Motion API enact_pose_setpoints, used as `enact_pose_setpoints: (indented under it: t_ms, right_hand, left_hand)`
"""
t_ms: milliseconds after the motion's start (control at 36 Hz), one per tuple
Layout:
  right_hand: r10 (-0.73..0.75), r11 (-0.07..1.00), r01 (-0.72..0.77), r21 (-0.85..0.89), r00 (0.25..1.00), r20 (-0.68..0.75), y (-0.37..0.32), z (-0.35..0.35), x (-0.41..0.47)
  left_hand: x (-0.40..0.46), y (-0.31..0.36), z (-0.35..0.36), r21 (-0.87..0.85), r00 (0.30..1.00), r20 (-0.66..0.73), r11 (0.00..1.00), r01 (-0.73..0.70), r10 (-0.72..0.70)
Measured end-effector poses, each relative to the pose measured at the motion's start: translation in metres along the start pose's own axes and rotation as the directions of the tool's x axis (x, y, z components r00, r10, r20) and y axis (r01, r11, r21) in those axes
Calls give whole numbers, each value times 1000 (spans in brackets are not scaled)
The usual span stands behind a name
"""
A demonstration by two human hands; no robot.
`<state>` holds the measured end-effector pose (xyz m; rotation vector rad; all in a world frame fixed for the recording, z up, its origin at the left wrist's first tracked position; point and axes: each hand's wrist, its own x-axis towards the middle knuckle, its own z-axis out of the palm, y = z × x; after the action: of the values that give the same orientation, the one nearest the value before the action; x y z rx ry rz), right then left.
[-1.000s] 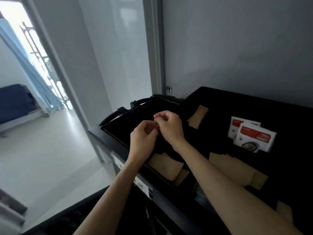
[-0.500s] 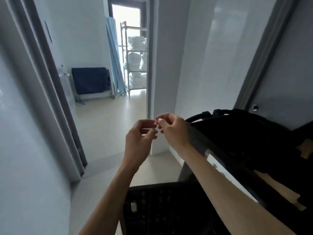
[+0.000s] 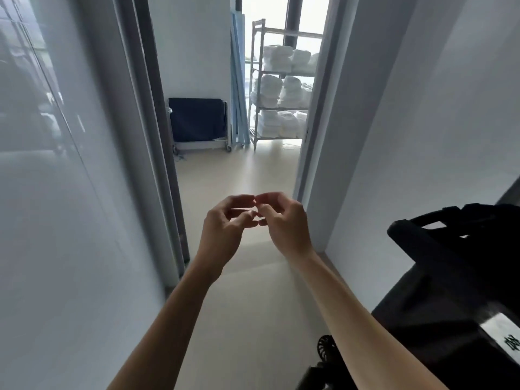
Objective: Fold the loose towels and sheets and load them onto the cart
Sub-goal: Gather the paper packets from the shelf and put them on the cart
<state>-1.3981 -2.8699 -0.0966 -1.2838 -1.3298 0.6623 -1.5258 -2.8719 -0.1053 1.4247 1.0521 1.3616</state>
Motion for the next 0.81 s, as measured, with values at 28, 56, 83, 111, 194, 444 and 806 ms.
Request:
enact_pose_setpoints:
  t_ms: [28,56,83,111,194,444,806]
  right_hand:
    - [6,1000,-6,-1,1000,1,3,6,7]
    - [13,1000,-13,5,1000,4,7,12,15]
    - [16,1000,-16,4,1000,12,11,18,22]
    - [20,1000,-20,10,1000,18,17,27,35]
    - [35,999,-36,32,999,29,31,42,62]
    - [87,973,-83,217,996,-13,79,73,165]
    - [294,919,-269,287,955,-46,155,91,267]
  left_hand:
    - [6,-4,-4,-7,1000,5,1000,10,-10]
    - [14,-8,-8,-14,1000,8,1000,17,-17]
    - [22,-12,-11,-17,1000,10,1000,25,-25]
    - [35,-17,-16,-11,999,12,999,33,-32]
    - [64,-27,-24,-1,997,16,997,72,-72]
    - [171,-49,-44,111,990,-47,984,136,-132]
    - [299,-115,-41,50,971,-90,973,227,-221]
